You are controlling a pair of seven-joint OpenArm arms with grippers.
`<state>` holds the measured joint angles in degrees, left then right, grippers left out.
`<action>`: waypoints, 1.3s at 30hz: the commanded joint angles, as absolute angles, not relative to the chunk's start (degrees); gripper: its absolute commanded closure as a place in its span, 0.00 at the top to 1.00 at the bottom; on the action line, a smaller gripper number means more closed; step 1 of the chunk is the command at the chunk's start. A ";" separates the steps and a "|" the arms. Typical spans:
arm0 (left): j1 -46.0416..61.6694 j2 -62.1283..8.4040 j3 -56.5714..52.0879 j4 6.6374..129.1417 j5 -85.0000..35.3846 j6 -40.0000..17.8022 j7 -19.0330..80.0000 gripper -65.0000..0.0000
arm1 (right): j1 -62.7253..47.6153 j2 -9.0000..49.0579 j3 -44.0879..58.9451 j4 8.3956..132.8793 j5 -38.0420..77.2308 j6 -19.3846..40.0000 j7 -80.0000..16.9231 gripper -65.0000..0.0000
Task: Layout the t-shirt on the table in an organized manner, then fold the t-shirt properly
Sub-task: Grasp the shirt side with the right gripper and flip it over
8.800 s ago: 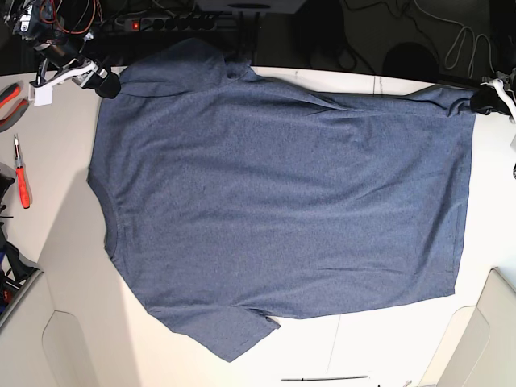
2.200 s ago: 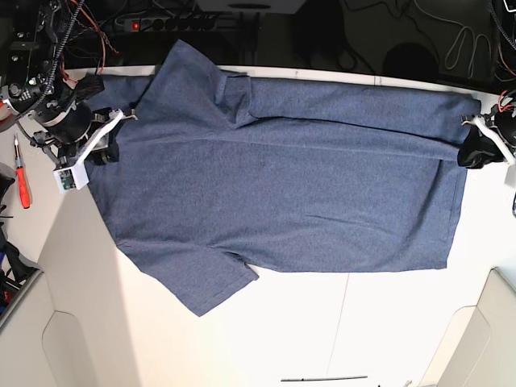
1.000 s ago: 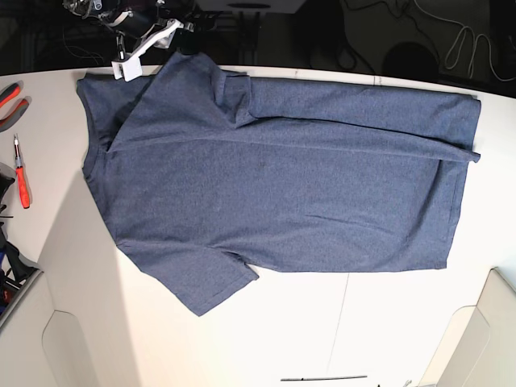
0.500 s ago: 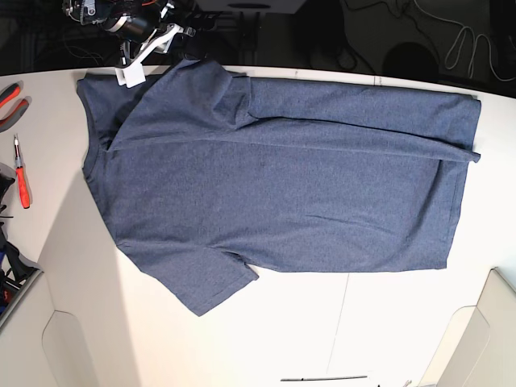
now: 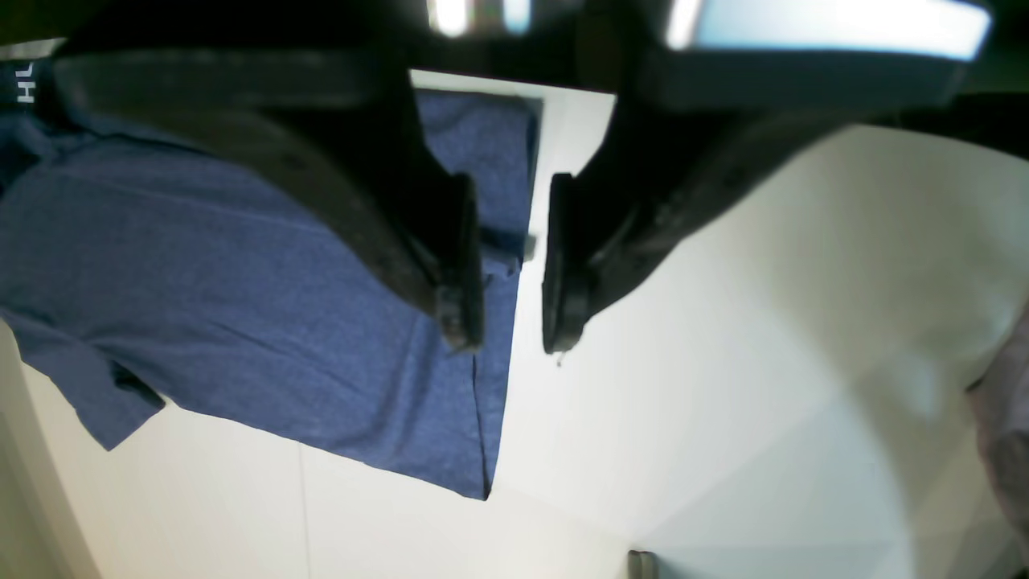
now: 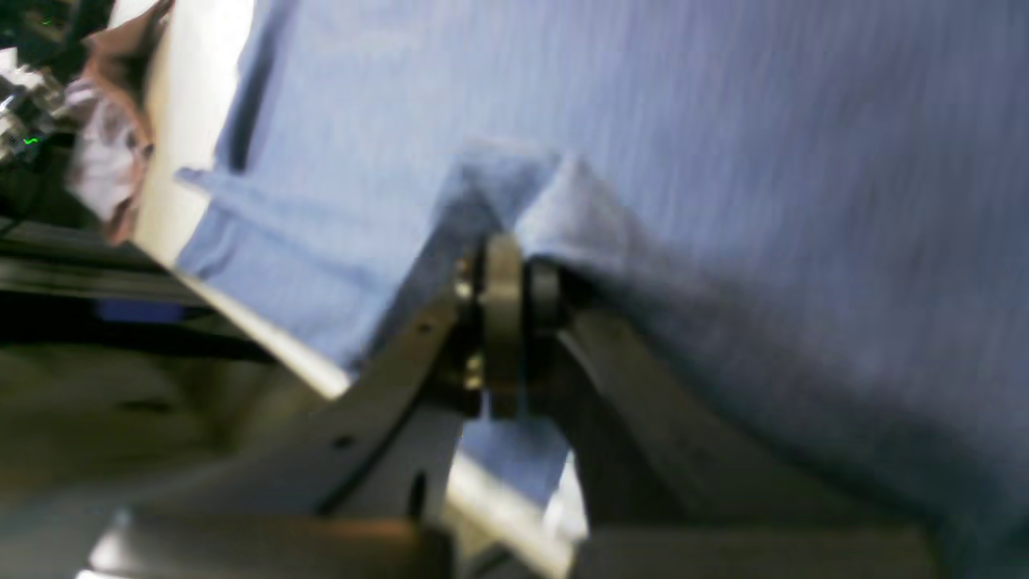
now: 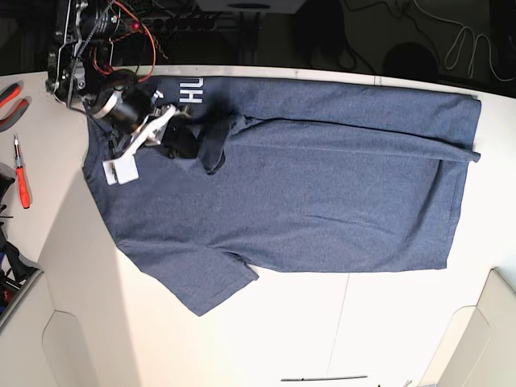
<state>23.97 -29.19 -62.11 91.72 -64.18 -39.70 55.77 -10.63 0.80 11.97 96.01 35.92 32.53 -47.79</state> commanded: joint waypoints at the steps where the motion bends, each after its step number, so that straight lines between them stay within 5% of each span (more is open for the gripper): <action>1: 24.14 -30.48 -62.65 92.55 -65.82 -40.00 54.68 0.26 | -8.58 0.89 11.22 96.97 35.51 33.01 -46.28 0.00; 3: 24.14 -30.48 -62.65 92.55 -65.80 -40.00 54.68 0.26 | -5.82 0.91 9.69 96.97 33.19 33.01 -46.26 0.00; 7: 24.14 -30.48 -62.65 92.55 -65.80 -40.00 54.70 0.26 | -2.57 0.91 6.66 96.97 30.15 32.88 -44.47 0.43; 22: 24.14 -30.33 -62.33 92.55 -67.88 -40.00 54.70 0.26 | 4.05 0.93 7.86 96.97 23.77 32.27 -40.93 0.43; 29: 24.14 -30.33 -57.21 92.55 -68.34 -40.00 54.70 0.26 | 11.33 1.67 14.24 94.76 14.63 27.11 -39.86 0.43; 39: 23.81 -30.35 -48.71 92.55 -64.60 -40.00 53.76 0.26 | 27.31 12.67 17.96 55.33 15.49 27.90 -39.88 0.52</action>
<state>23.92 -29.04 -48.16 91.72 -63.42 -39.68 55.22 25.87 12.03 17.67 54.02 14.92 27.73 -40.95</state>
